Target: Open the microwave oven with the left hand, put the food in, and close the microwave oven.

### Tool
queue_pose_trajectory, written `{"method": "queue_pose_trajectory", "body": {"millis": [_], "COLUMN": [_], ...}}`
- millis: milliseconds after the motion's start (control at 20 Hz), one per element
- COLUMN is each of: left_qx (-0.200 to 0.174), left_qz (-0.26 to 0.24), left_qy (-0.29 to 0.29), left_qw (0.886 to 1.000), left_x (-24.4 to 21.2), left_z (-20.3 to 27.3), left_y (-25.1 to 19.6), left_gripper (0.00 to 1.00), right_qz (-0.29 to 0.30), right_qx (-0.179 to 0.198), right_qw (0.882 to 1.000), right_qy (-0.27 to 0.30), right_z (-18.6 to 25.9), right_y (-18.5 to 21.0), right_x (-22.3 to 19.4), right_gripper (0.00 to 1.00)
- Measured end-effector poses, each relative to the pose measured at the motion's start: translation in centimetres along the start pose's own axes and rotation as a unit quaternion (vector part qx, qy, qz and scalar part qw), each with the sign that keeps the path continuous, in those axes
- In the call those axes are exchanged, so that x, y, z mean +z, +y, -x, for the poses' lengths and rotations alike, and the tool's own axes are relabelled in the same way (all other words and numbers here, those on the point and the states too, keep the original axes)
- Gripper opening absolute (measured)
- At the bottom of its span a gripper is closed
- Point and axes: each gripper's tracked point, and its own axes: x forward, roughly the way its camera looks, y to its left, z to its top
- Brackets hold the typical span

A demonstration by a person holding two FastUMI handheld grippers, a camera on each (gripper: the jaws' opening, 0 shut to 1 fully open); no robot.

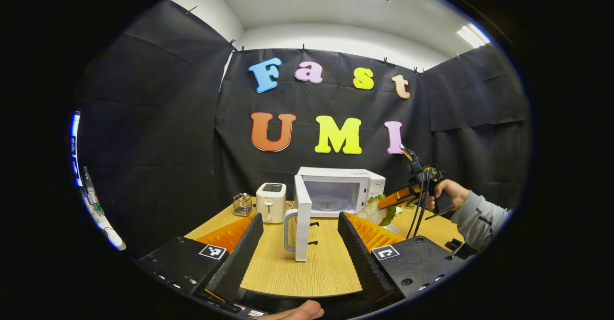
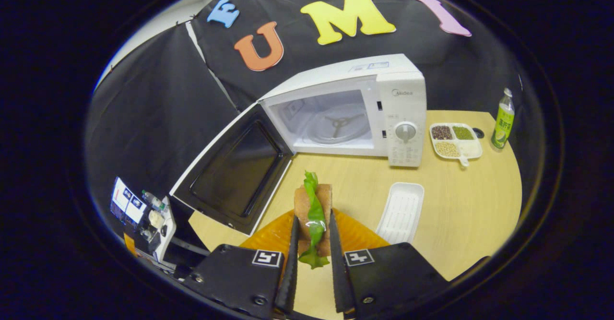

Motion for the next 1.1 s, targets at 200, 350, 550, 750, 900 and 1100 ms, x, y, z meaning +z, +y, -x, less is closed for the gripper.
{"method": "queue_pose_trajectory", "body": {"millis": [200,350,550,750,900,1100], "left_qx": [0.006,0.003,0.007,0.011,0.021,0.041], "left_qz": [0.006,0.008,0.005,-0.012,-0.022,-0.007], "left_qy": [-0.015,-0.025,-0.025,-0.017,-0.006,-0.013], "left_qw": [1.000,1.000,1.000,1.000,1.000,0.999], "left_x": [0.9,1.4,0.9,0.0,-0.6,-0.3], "left_z": [-0.7,-1.5,-3.5,-5.5,-6.8,-8.3], "left_y": [0.9,1.1,1.9,2.2,3.1,5.0], "left_gripper": [0.94,0.94,0.94,0.93,0.93,0.93], "right_qz": [-0.022,-0.046,-0.063,-0.083,-0.129,-0.233], "right_qx": [-0.006,-0.017,-0.040,-0.052,-0.032,-0.005], "right_qw": [0.998,0.992,0.978,0.969,0.955,0.922], "right_qy": [-0.062,-0.120,-0.192,-0.227,-0.265,-0.311], "right_z": [-2.9,-4.5,-6.3,-10.1,-13.1,-17.7], "right_y": [1.0,0.5,-0.9,-1.8,-1.6,-2.5], "right_x": [1.8,4.3,7.4,9.7,12.0,15.1], "right_gripper": [0.34,0.27,0.27,0.27,0.27,0.34]}}
